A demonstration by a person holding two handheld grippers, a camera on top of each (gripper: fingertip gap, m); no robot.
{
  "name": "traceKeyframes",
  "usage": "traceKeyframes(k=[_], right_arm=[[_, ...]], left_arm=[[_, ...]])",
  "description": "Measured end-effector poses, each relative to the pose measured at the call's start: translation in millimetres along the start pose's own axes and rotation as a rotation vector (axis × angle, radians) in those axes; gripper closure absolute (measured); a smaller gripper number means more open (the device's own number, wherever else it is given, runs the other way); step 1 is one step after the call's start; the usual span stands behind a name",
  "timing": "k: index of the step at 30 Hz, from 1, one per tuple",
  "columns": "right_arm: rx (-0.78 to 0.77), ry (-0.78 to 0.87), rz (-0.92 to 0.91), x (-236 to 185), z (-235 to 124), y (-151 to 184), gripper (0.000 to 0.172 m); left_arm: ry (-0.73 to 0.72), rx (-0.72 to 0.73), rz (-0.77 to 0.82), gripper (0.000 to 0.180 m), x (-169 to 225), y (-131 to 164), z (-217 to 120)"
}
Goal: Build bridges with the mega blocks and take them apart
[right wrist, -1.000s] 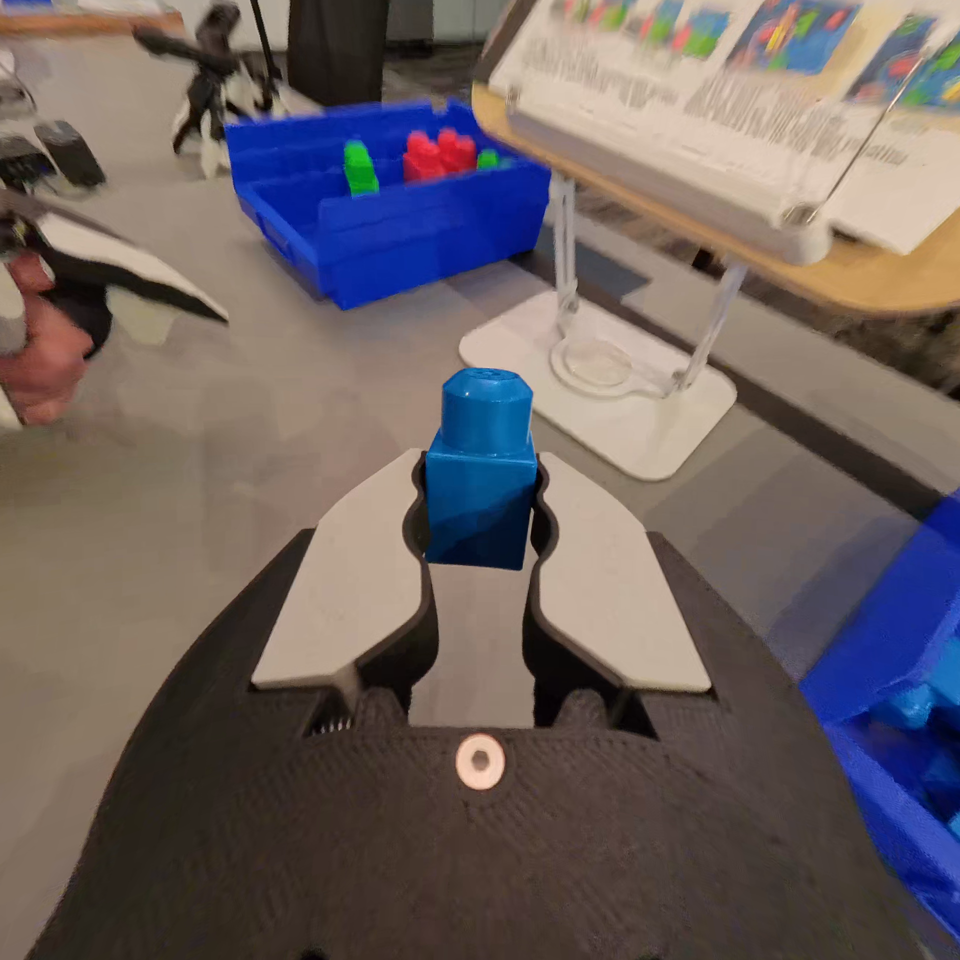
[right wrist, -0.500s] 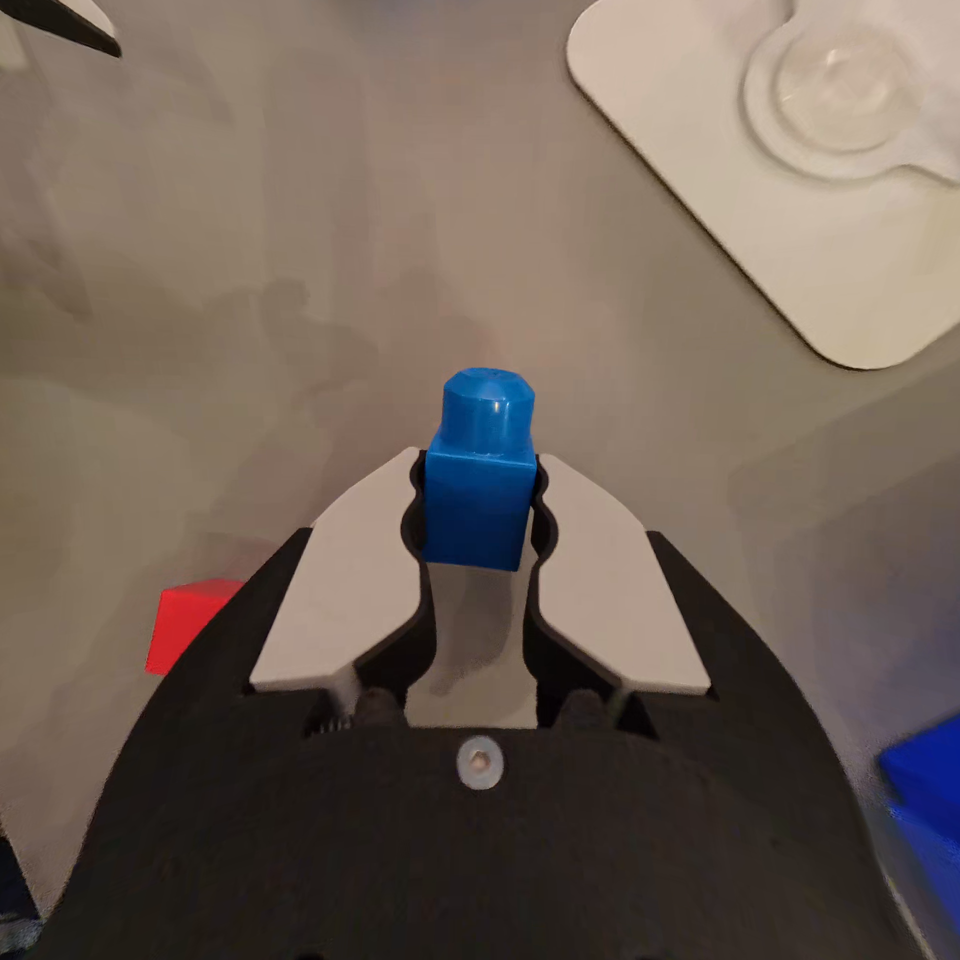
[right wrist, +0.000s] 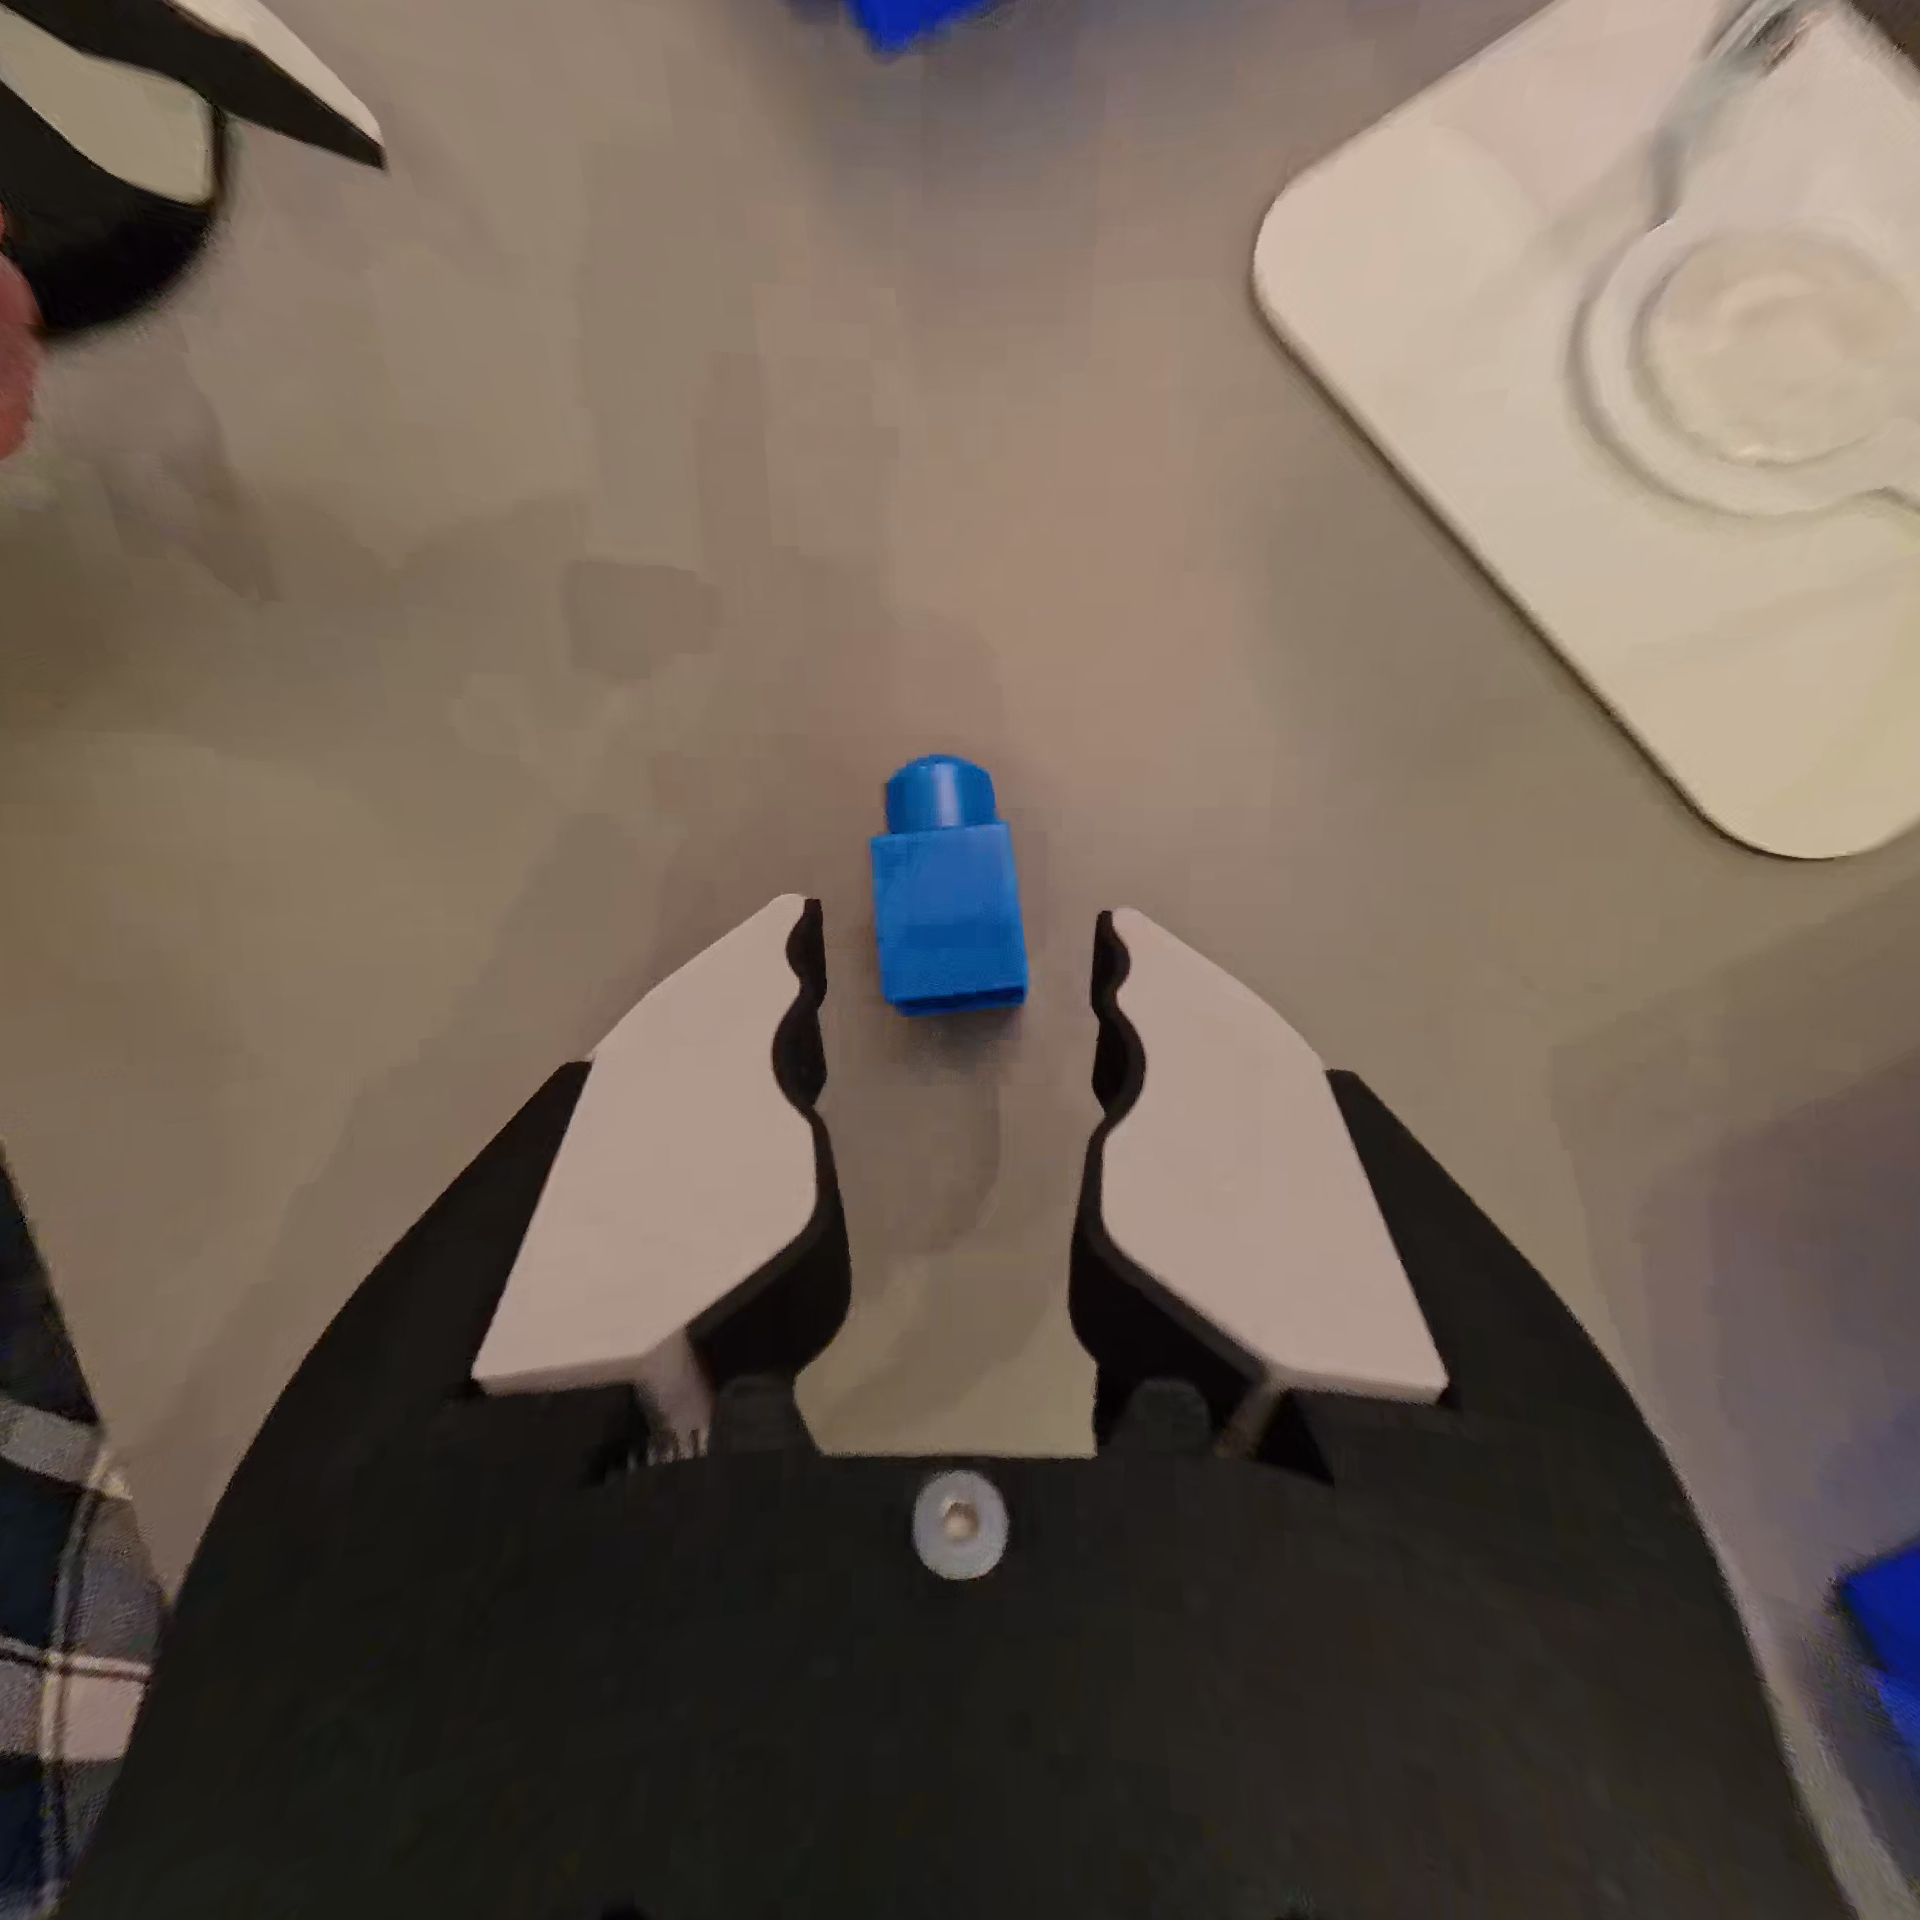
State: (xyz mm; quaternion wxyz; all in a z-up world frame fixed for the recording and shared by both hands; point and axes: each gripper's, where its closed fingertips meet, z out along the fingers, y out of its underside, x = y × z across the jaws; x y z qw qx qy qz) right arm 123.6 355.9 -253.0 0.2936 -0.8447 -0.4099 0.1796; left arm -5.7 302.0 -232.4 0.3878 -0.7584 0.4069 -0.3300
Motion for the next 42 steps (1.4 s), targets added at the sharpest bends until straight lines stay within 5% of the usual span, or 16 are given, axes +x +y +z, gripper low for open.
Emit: traceKeyframes(k=[4, 10, 13, 17, 25, 31, 36, 42], right_arm=[[0.247, 0.082, 0.066, -33.2, -58.4, -5.9, 0.13], [0.483, 0.268, 0.227, -86.8, -115.7, 50.3, 0.137], [0.56, 0.38, 0.255, -87.2, -137.6, 70.5, 0.139], [0.599, 0.566, 0.102, -70.0, -157.6, 47.4, 0.15], [0.486, 0.504, -0.061, -95.5, -98.8, 30.5, 0.15], [0.49, 0.517, -0.081, -129.4, -117.1, 43.5, 0.144], [0.485, 0.491, -0.014, -106.7, -117.4, 35.4, 0.129], [0.288, 0.241, -0.096, -45.6, -62.2, 7.7, 0.12]], left_arm=[[-0.048, 0.075, -0.036, 0.055, -9.4, -0.9, -37.3], [-0.009, 0.142, -0.063, 0.059, -10.9, -4.4, -61.4], [0.006, 0.175, -0.057, 0.063, -10.2, -8.4, -62.6], [0.028, 0.128, -0.057, 0.059, -11.7, 4.7, -58.5], [-0.086, 0.059, 0.103, 0.063, -23.4, 16.2, -55.5], [-0.102, 0.099, 0.229, 0.066, 26.9, 13.7, -80.4], [-0.031, 0.132, 0.1, 0.063, 39.3, 11.3, -79.2], [-0.024, 0.067, 0.269, 0.065, 21.7, -19.6, -64.9]])
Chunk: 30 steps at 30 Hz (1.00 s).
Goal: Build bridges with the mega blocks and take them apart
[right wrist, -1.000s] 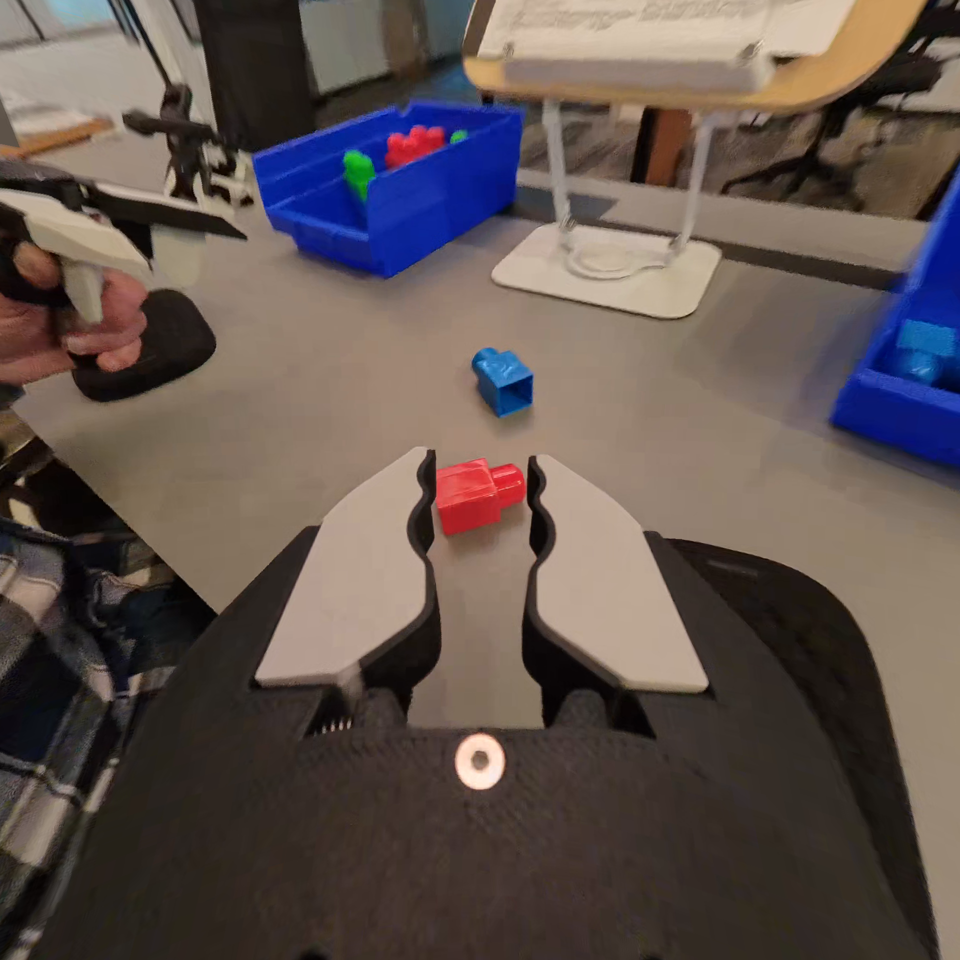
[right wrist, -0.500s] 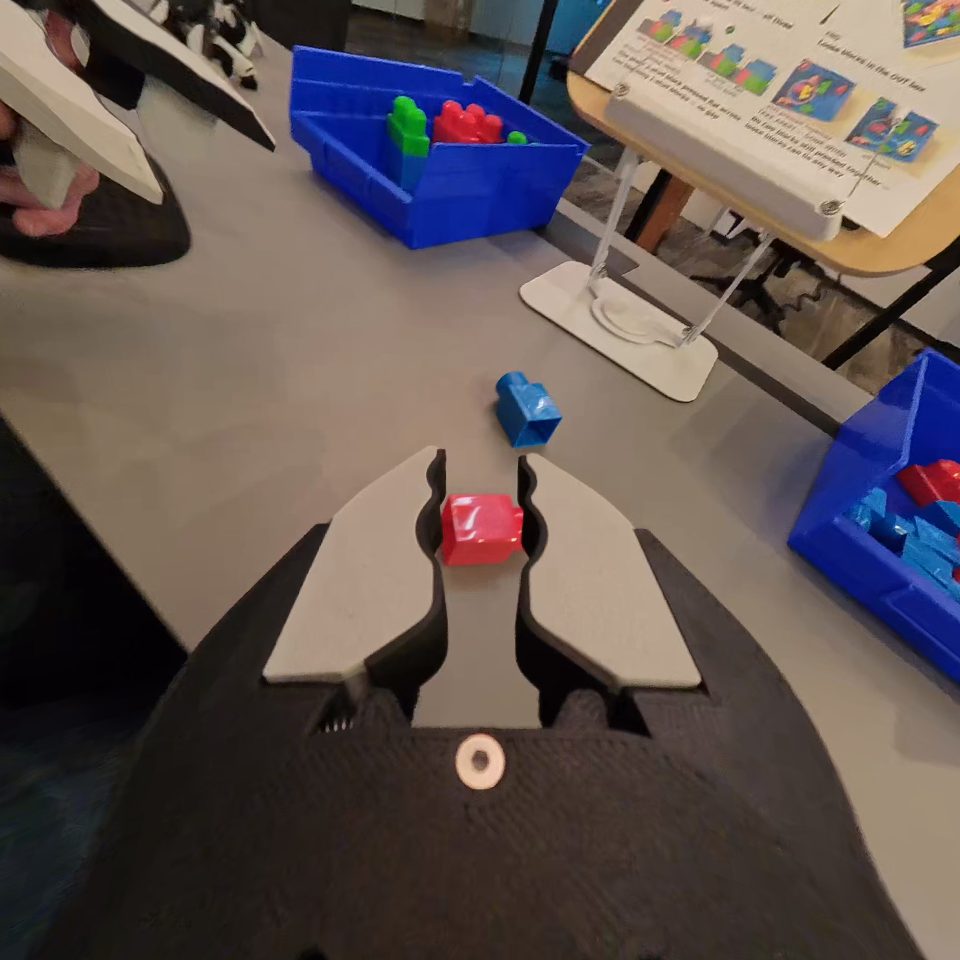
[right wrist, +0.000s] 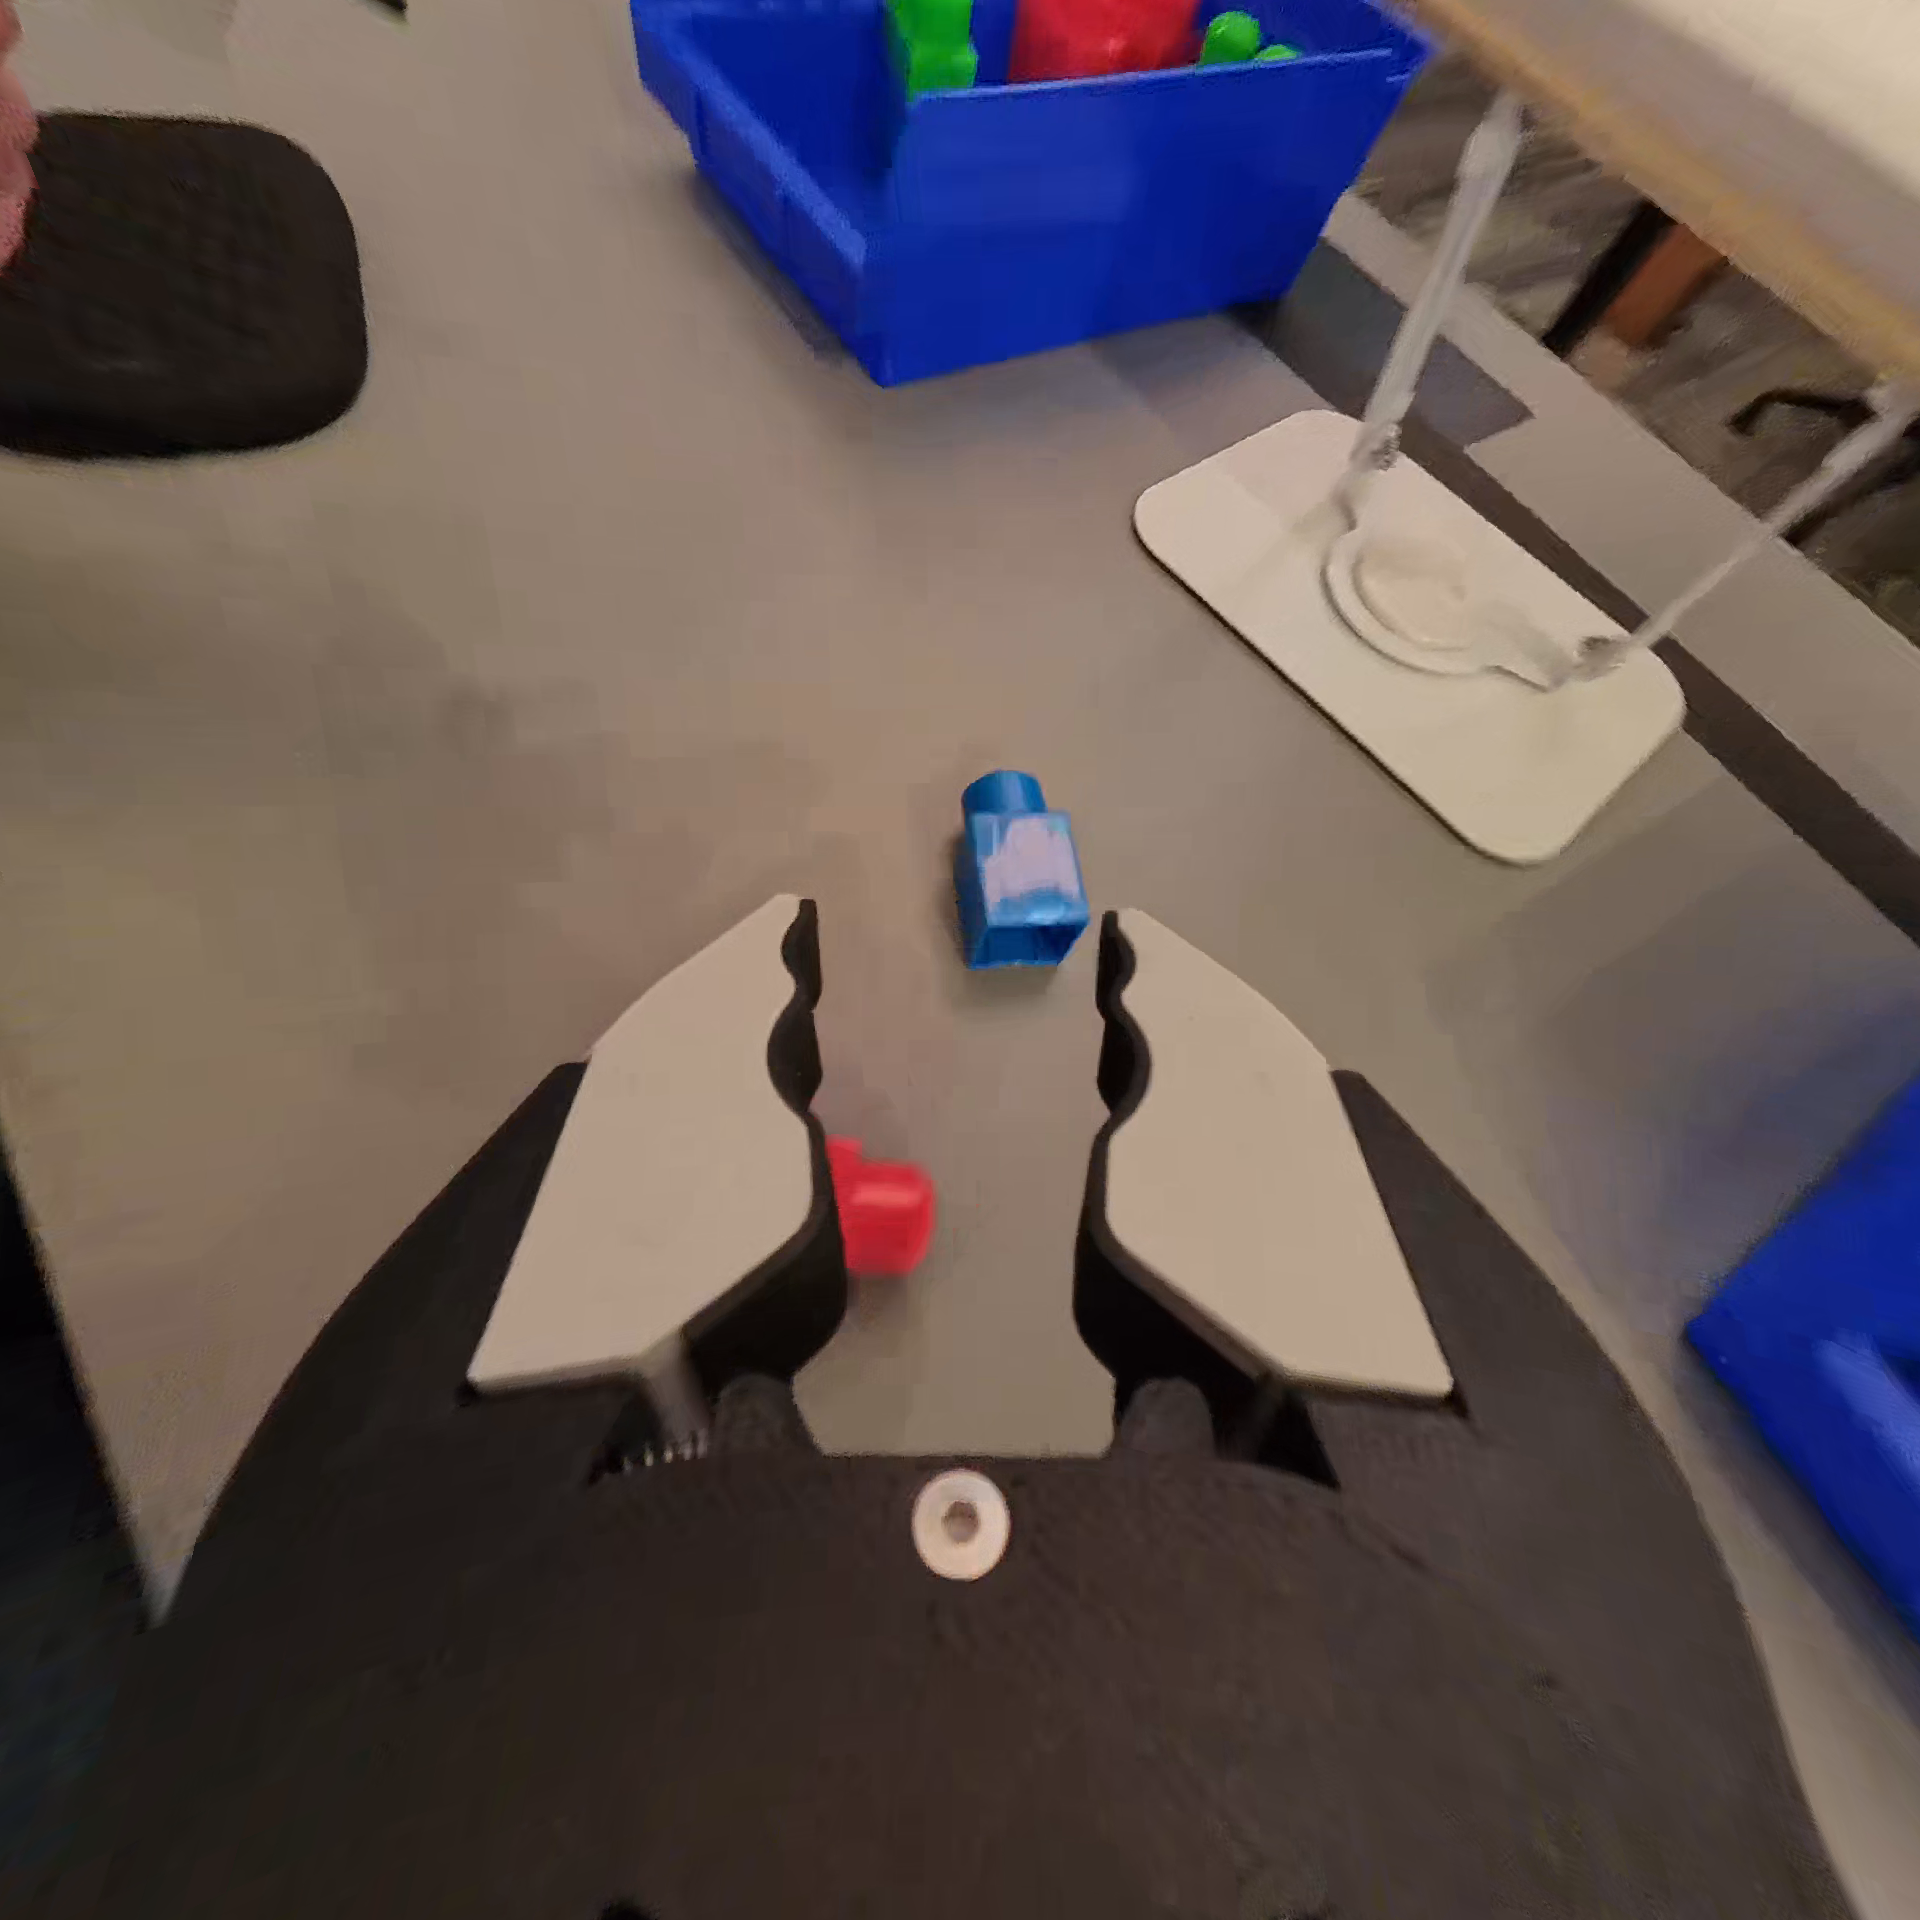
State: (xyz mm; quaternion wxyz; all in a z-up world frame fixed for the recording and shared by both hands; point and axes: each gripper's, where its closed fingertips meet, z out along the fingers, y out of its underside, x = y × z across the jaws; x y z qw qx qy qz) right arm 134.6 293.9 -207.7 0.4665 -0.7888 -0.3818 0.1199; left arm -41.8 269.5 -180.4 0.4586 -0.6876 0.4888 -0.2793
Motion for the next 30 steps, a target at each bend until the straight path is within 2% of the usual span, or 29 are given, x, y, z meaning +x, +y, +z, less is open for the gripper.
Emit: traceKeyframes(k=[3, 7, 11, 14, 16, 17, 20, 24, 26, 27, 30], right_arm=[[-0.111, -0.11, -0.057, 22.8, 39.5, 3.1, 0.102], [-0.254, -0.194, -0.015, 24.3, 81.9, 23.9, 0.114], [-0.399, -0.201, 0.074, 12.9, 100.1, 50.3, 0.115], [-0.396, -0.277, 0.212, -15.5, 95.7, 42.0, 0.115], [-0.345, -0.369, 0.318, -40.3, 91.5, 25.8, 0.101], [-0.311, -0.377, 0.339, -45.1, 88.6, 18.0, 0.1], [-0.268, -0.342, 0.256, -42.2, 68.5, 9.1, 0.106], [-0.364, -0.169, 0.157, -18.8, 25.7, 38.1, 0.11], [-0.409, -0.159, 0.15, -22.2, 8.0, 56.6, 0.108], [-0.393, -0.159, 0.16, -24.5, 3.1, 61.2, 0.11], [-0.324, -0.119, 0.154, -26.4, -2.7, 63.9, 0.097]], left_arm=[[0.007, -0.029, 0.035, 0.065, -27.6, -14.7, 24.7], [0.036, -0.042, -0.029, 0.064, -44.5, -17.3, 55.5], [0.029, -0.054, -0.103, 0.062, -47.8, -7.1, 64.3], [0.004, -0.068, -0.123, 0.062, -43.9, 4.6, 57.6], [0.0, -0.075, -0.156, 0.063, -41.0, 13.8, 54.0], [0.002, -0.077, -0.183, 0.063, -39.6, 17.8, 53.6], [0.012, -0.106, -0.203, 0.063, -32.8, 31.5, 56.5], [0.03, -0.156, -0.172, 0.062, -22.0, 44.6, 58.9], [0.034, -0.178, -0.156, 0.061, -19.2, 47.2, 58.3], [0.031, -0.178, -0.147, 0.062, -19.2, 46.8, 58.1], [0.049, -0.172, -0.158, 0.063, -18.4, 42.4, 62.5]])
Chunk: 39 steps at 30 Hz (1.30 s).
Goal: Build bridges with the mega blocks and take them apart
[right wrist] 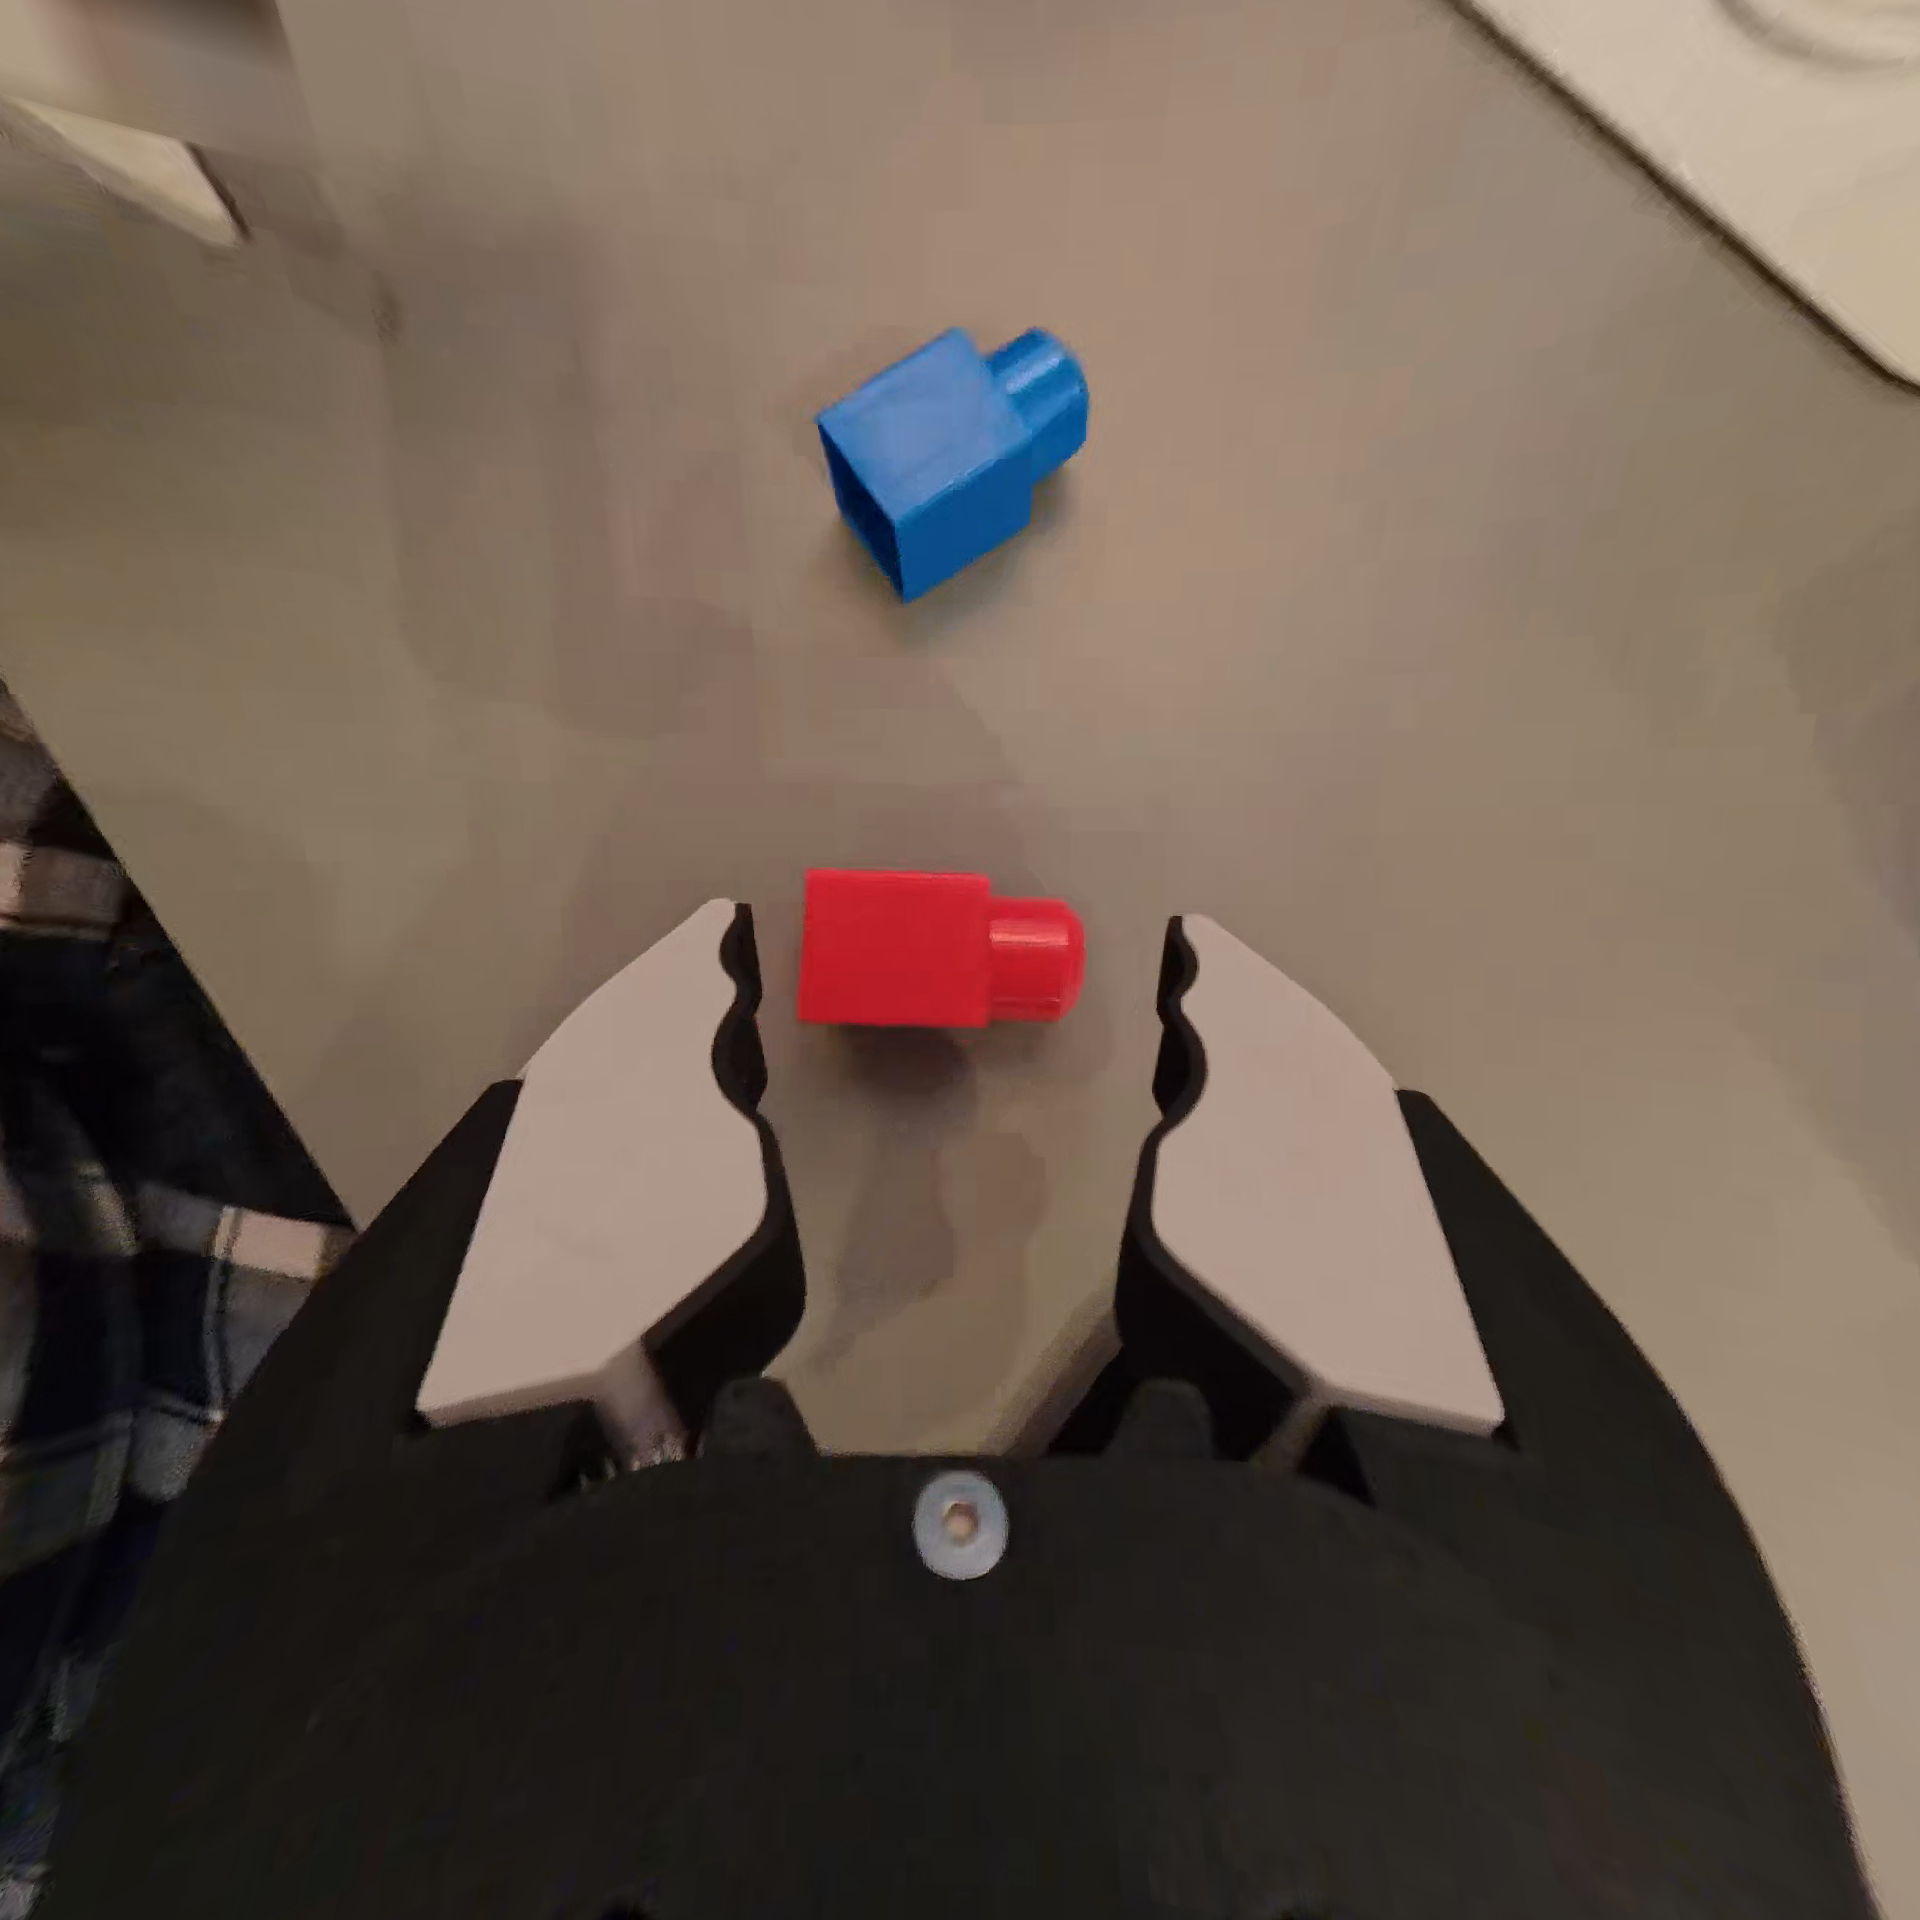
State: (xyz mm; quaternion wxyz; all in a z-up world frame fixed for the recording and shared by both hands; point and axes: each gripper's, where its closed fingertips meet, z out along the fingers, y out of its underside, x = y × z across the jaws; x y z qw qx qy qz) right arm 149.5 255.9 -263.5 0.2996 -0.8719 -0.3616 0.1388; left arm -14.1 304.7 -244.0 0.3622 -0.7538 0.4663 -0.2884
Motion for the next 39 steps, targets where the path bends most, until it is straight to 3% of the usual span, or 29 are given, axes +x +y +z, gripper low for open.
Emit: traceKeyframes(k=[1, 3, 6, 8, 13, 16, 19, 22, 25, 29, 32, 35, 37, 39], right_arm=[[0.018, -0.019, 0.007, -5.7, -0.1, -2.3, 0.094], [-0.045, 0.017, 0.001, -5.3, 11.4, 5.4, 0.07], [-0.135, -0.023, -0.004, -12.2, 34.6, 21.2, 0.08], [-0.119, 0.002, -0.039, -6.7, 43.1, 18.9, 0.102], [-0.094, -0.01, -0.119, 12.7, 55.8, -6.1, 0.102], [-0.009, 0.024, -0.134, 38.3, 44.8, -36.8, 0.102], [0.138, 0.202, -0.128, 101.2, -1.8, -72.5, 0.102], [0.279, 0.461, -0.046, 199.9, -66.7, -89.8, 0.102], [0.288, 0.58, 0.131, 293.9, -96.3, -62.8, 0.102], [0.179, 0.572, 0.256, 356.3, -76.5, -15.5, 0.102], [0.099, 0.542, 0.321, 371.9, -56.4, 10.7, 0.093], [0.154, 0.573, 0.324, 369.3, -69.9, 4.8, 0.084], [0.28, 0.561, 0.225, 333.1, -90.3, -33.5, 0.089], [0.358, 0.394, 0.074, 258.9, -89.1, -79.8, 0.089]], left_arm=[[0.007, -0.005, -0.004, 0.063, 0.8, -1.6, 3.0], [0.015, -0.004, 0.009, 0.062, 2.8, -6.1, 9.6], [0.019, -0.014, 0.028, 0.062, 3.6, -10.9, 20.8], [0.036, -0.018, 0.032, 0.062, 5.2, -12.3, 26.7], [0.046, -0.017, 0.03, 0.062, 2.8, -13.8, 28.7], [0.001, -0.02, 0.047, 0.062, -6.3, -14.6, 28.0], [-0.052, -0.009, 0.086, 0.064, -19.9, -8.2, 29.0], [-0.113, 0.026, 0.072, 0.07, -39.2, -2.9, 28.7], [-0.122, 0.12, 0.007, 0.089, -51.7, -10.9, 20.1], [-0.122, 0.112, -0.055, 0.091, -62.1, -7.4, 14.0], [-0.143, 0.104, -0.05, 0.091, -64.1, -3.0, 10.0], [-0.153, 0.086, -0.047, 0.089, -65.7, 1.6, 10.0], [-0.169, 0.1, -0.053, 0.089, -69.6, 1.3, 8.2], [-0.167, 0.103, -0.066, 0.087, -72.2, 3.1, 9.3]])
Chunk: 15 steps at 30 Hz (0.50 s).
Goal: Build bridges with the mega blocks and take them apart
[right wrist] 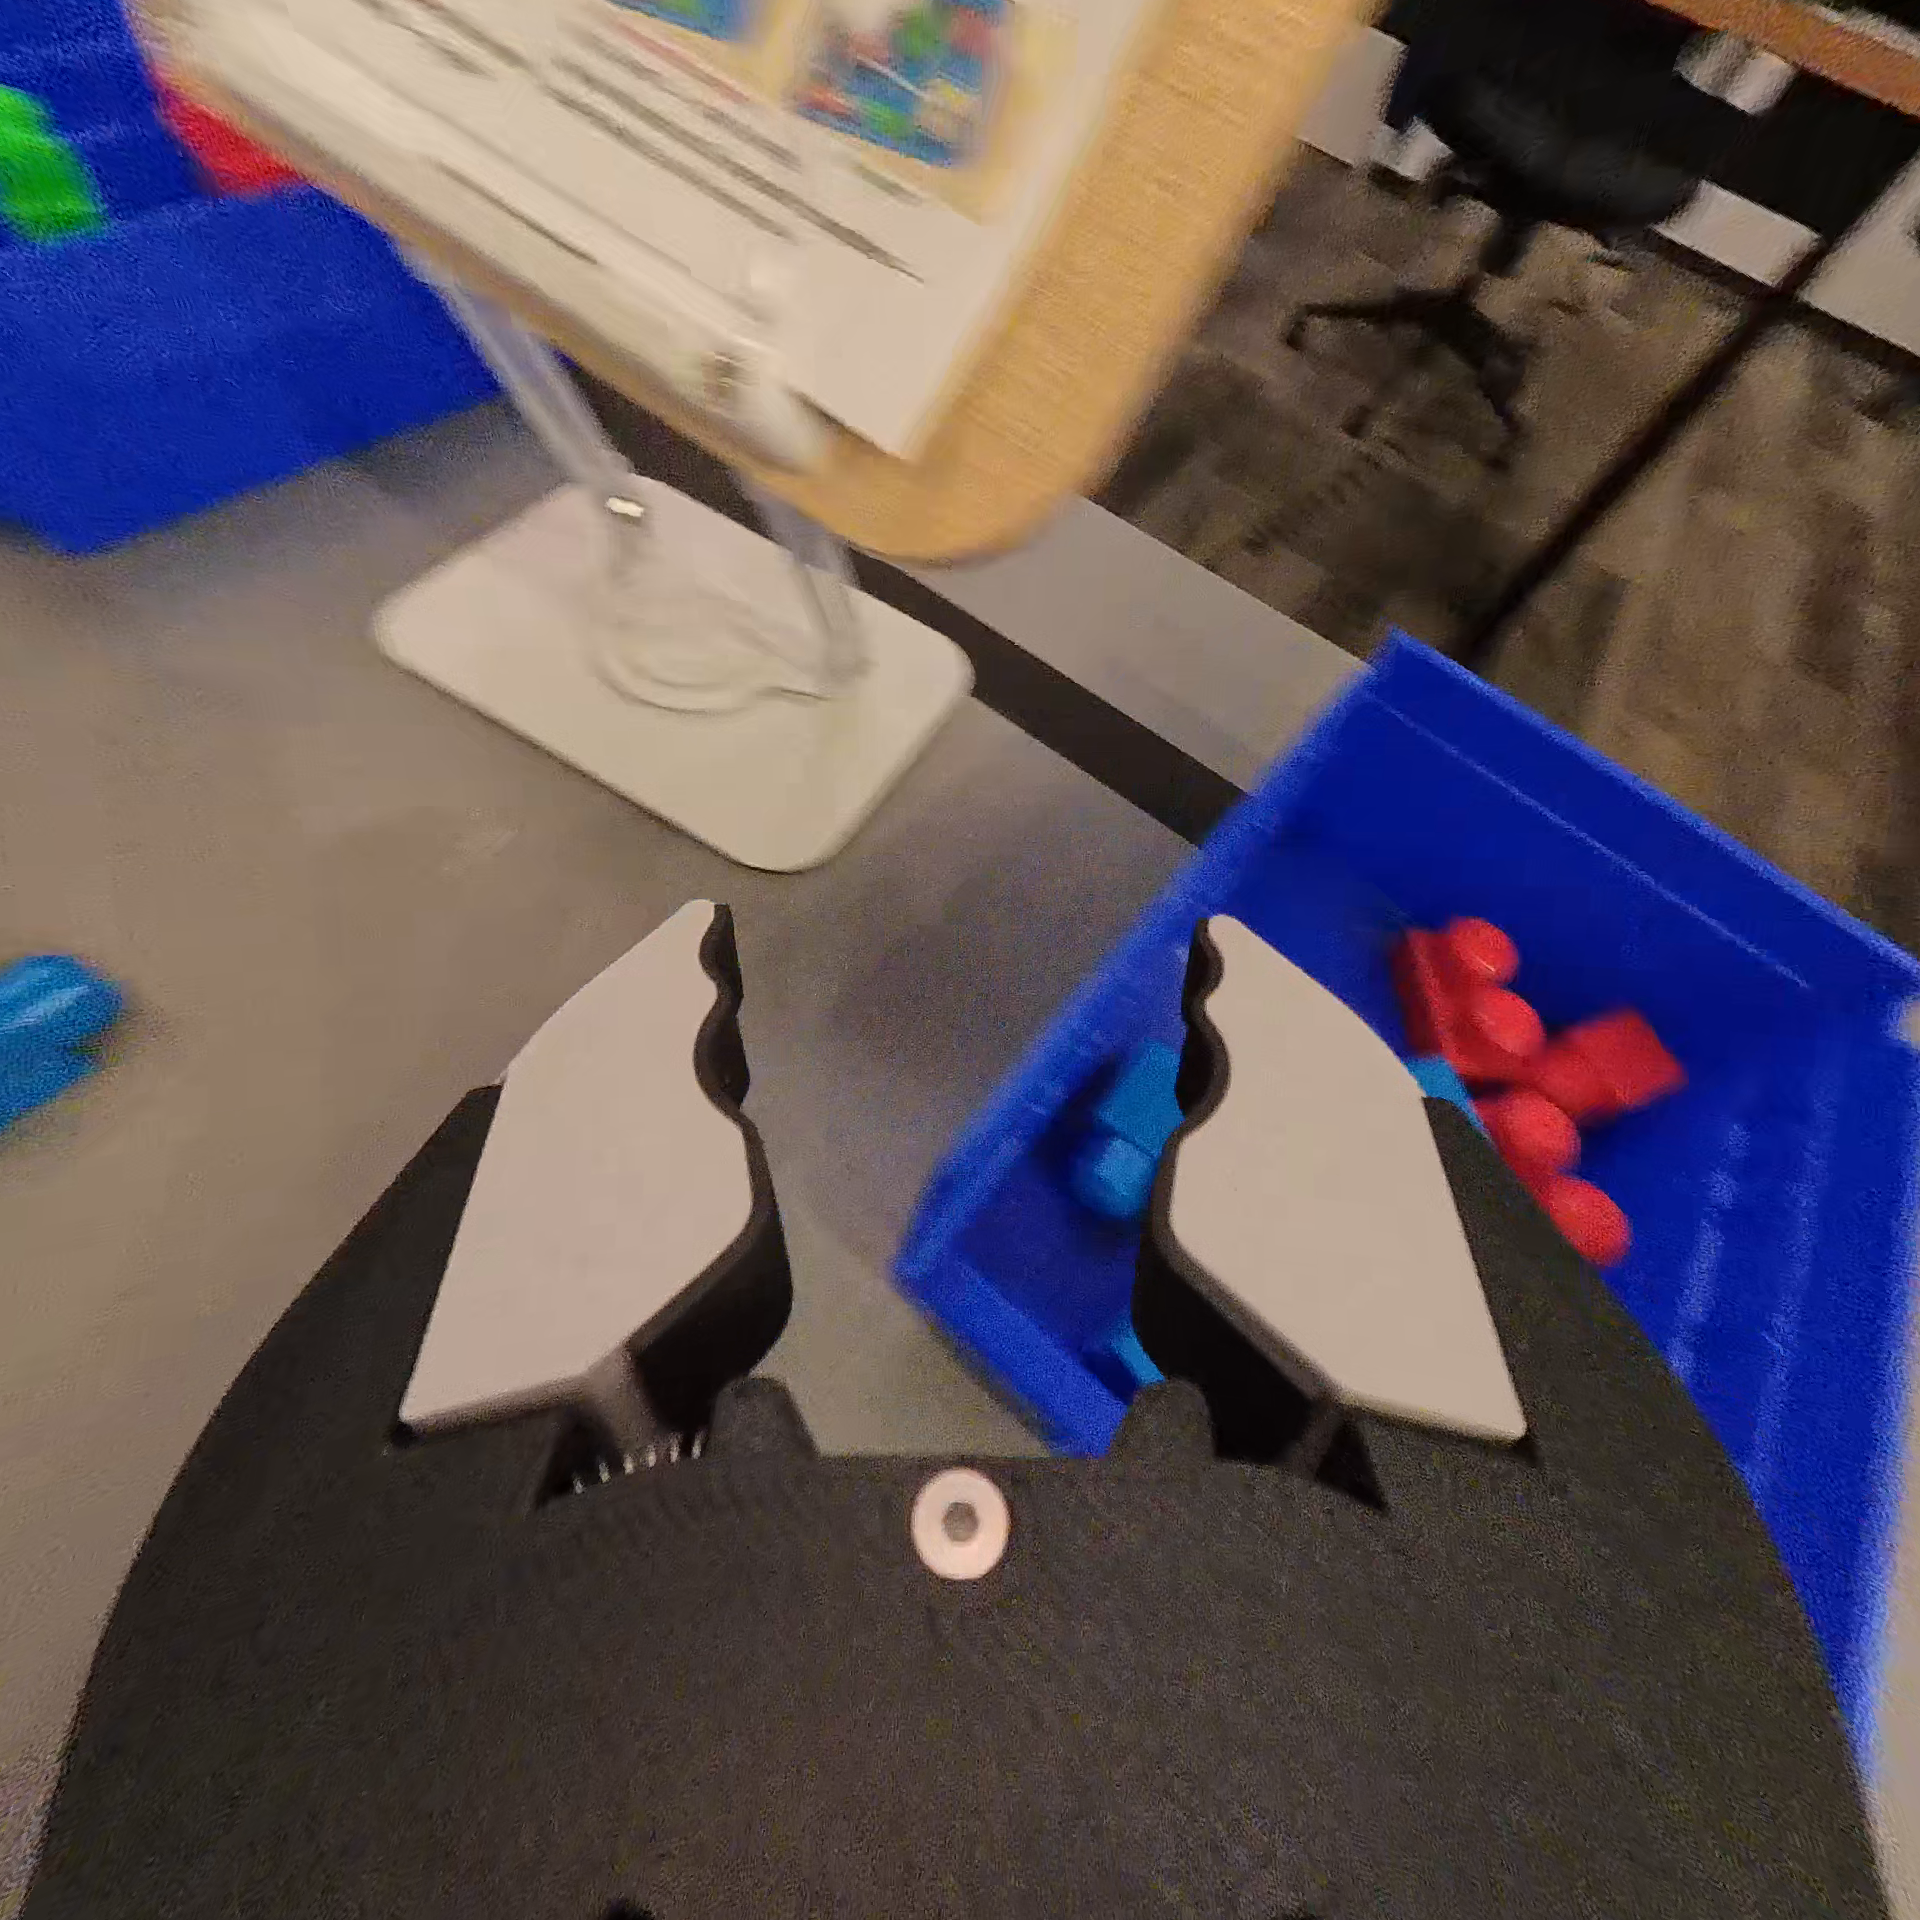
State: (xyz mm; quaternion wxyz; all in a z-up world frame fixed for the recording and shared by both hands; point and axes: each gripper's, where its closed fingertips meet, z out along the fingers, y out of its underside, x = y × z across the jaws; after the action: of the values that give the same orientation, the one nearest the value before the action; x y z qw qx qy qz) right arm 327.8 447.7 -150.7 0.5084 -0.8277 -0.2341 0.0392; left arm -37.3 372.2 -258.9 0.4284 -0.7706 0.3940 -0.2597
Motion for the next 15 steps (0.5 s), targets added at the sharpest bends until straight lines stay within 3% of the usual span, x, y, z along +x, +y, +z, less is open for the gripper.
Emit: traceKeyframes(k=[3, 5, 7, 11, 15], right_arm=[[0.029, -0.361, -0.143, -141.1, 0.9, -23.3, 0.073], [-0.028, -0.526, -0.286, -219.6, 13.1, -7.6, 0.063], [-0.094, -0.627, -0.381, -268.2, 29.5, 15.1, 0.059], [-0.25, -0.768, -0.437, -307.0, 54.9, 56.2, 0.066], [-0.291, -0.838, -0.464, -318.6, 61.9, 72.0, 0.107]], left_arm=[[0.006, -0.006, -0.009, 0.086, -0.5, 1.4, 4.0], [0.01, -0.008, -0.006, 0.085, 1.7, 0.8, 6.1], [0.028, -0.011, -0.013, 0.085, 5.8, 0.2, 6.6], [0.033, 0.006, -0.013, 0.085, 9.4, -4.5, 0.4], [0.031, 0.015, -0.014, 0.084, 8.4, -7.0, -4.1]])
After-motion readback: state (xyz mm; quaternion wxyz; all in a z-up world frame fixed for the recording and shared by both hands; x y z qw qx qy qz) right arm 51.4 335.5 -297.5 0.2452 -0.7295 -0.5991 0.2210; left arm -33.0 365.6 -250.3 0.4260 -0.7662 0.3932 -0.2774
